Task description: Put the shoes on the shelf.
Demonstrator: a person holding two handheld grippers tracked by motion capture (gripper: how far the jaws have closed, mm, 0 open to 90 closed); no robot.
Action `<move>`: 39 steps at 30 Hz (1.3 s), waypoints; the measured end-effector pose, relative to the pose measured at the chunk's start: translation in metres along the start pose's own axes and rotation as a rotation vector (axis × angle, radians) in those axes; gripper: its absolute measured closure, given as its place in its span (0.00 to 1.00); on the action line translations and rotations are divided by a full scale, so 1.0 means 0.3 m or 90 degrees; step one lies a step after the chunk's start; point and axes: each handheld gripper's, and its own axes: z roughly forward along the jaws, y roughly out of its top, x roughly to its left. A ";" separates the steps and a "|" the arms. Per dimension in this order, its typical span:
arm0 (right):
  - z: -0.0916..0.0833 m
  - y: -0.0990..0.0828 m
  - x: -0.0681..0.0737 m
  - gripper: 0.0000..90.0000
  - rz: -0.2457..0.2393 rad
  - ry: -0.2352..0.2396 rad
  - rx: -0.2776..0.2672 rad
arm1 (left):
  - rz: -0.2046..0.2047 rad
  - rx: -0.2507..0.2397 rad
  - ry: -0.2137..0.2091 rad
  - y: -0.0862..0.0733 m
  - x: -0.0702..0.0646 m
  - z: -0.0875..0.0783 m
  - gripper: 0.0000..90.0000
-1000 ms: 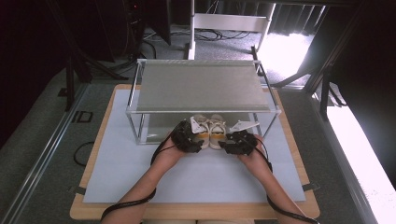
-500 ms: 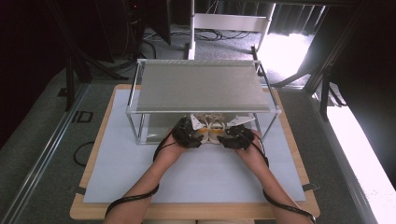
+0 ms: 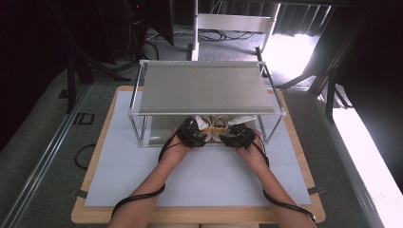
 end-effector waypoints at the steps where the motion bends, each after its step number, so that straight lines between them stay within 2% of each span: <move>1: -0.003 -0.003 0.003 0.53 0.006 -0.002 0.000 | 0.035 0.003 -0.004 0.002 0.011 -0.003 0.46; 4: -0.013 -0.014 0.007 0.52 0.004 0.000 -0.010 | 0.057 0.001 -0.007 -0.001 0.006 -0.019 0.46; 5: -0.018 -0.015 0.007 0.51 0.004 0.002 -0.012 | 0.053 -0.002 -0.012 -0.003 -0.003 -0.025 0.45; 7: -0.028 -0.017 0.011 0.46 0.004 0.003 -0.016 | 0.065 -0.004 -0.019 -0.004 -0.009 -0.037 0.42; 9: -0.041 -0.019 0.017 0.42 0.004 0.003 -0.028 | 0.062 -0.013 -0.023 -0.003 -0.017 -0.052 0.40; 11: -0.050 -0.022 0.026 0.33 -0.001 -0.010 -0.035 | 0.040 -0.021 -0.040 -0.003 -0.025 -0.064 0.33; 12: -0.056 -0.024 0.031 0.31 -0.005 -0.013 -0.041 | 0.041 -0.025 -0.044 -0.003 -0.028 -0.068 0.30; 14: -0.064 -0.028 0.036 0.25 -0.006 -0.006 -0.045 | 0.035 -0.031 -0.040 -0.006 -0.037 -0.077 0.27; 16: -0.071 -0.033 0.043 0.22 -0.006 0.008 -0.050 | 0.023 -0.044 -0.052 -0.011 -0.044 -0.084 0.17; 18: -0.071 -0.038 0.048 0.15 -0.009 0.013 -0.038 | 0.027 -0.049 -0.054 -0.019 -0.052 -0.095 0.17; 20: -0.075 -0.044 0.054 0.15 -0.018 0.016 -0.040 | 0.034 -0.053 -0.056 -0.029 -0.059 -0.102 0.17; 22: -0.079 -0.052 0.060 0.15 -0.028 -0.003 -0.047 | 0.035 -0.055 -0.058 -0.043 -0.064 -0.109 0.17; 26: -0.089 -0.068 0.063 0.14 -0.018 0.006 -0.047 | 0.029 -0.057 -0.066 -0.063 -0.066 -0.118 0.17; 30: -0.102 -0.078 0.068 0.14 -0.022 0.006 -0.053 | 0.026 -0.059 -0.074 -0.076 -0.067 -0.130 0.14; 34: -0.131 -0.096 0.072 0.14 -0.018 0.006 -0.067 | 0.014 -0.062 -0.080 -0.101 -0.062 -0.158 0.14; 39: -0.159 -0.127 0.070 0.14 -0.010 0.013 -0.071 | 0.008 -0.056 -0.074 -0.137 -0.055 -0.179 0.14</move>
